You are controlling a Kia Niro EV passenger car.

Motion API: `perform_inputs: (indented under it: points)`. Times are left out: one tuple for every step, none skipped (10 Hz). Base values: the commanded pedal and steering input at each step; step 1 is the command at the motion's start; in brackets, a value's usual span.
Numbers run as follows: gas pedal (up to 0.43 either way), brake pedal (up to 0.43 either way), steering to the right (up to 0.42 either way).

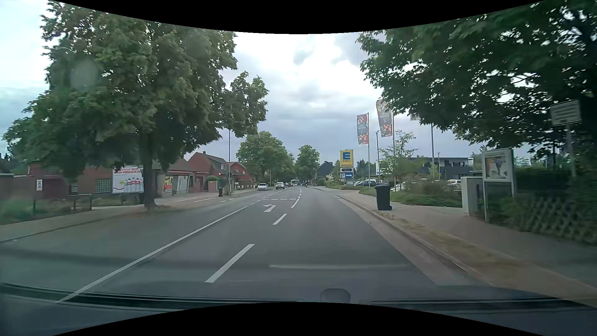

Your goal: Follow the waypoints while adhering to traffic rules and regulations

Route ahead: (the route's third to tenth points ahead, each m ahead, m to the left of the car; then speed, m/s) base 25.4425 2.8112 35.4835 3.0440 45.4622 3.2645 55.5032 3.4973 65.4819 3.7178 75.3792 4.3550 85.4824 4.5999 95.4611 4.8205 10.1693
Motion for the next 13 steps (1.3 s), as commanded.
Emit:
perform_inputs:
  points:
    - [0.000,0.000,0.010]
    - [0.000,0.000,0.010]
    - [0.000,0.000,0.009]
    - [0.000,0.000,0.009]
    - [0.000,0.000,0.008]
    - [0.000,0.000,0.006]
    - [0.000,0.000,0.004]
    - [0.000,0.000,0.001]
    - [0.000,0.000,0.000]
    - [0.000,0.000,-0.001]
    - [0.000,0.000,-0.001]
    - [0.000,0.000,-0.003]
    - [0.000,0.000,-0.005]
